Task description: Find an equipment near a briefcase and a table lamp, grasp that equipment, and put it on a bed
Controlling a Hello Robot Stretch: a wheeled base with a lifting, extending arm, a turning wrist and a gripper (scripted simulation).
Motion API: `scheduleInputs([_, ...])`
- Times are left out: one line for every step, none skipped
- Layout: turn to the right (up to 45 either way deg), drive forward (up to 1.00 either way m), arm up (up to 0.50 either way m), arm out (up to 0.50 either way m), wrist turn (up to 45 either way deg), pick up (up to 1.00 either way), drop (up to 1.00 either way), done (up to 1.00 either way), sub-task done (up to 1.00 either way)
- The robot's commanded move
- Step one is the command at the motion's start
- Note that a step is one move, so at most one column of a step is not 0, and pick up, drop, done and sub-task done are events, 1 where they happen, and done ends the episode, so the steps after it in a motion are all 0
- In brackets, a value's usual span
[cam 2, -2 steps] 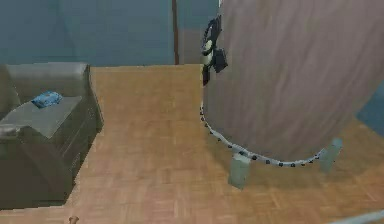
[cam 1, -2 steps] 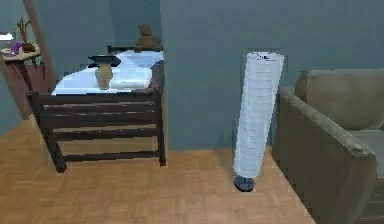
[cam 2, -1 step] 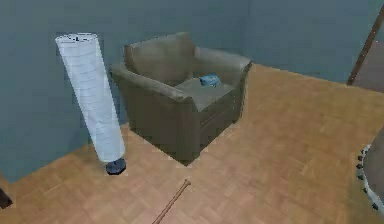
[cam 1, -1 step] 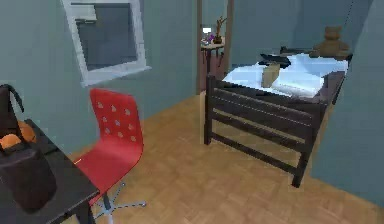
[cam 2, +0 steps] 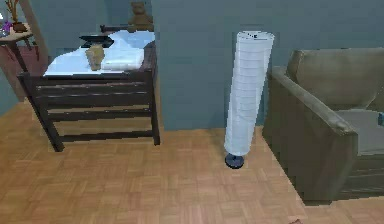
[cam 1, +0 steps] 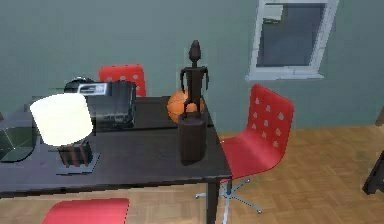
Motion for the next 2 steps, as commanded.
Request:
scheduleInputs([12.0,0.00,0.00,0.00,0.0,0.00,0.00,0.00,0.00])
scheduleInputs([0.0,0.40,0.00,0.00,0.0,0.00,0.00,0.00,0.00])
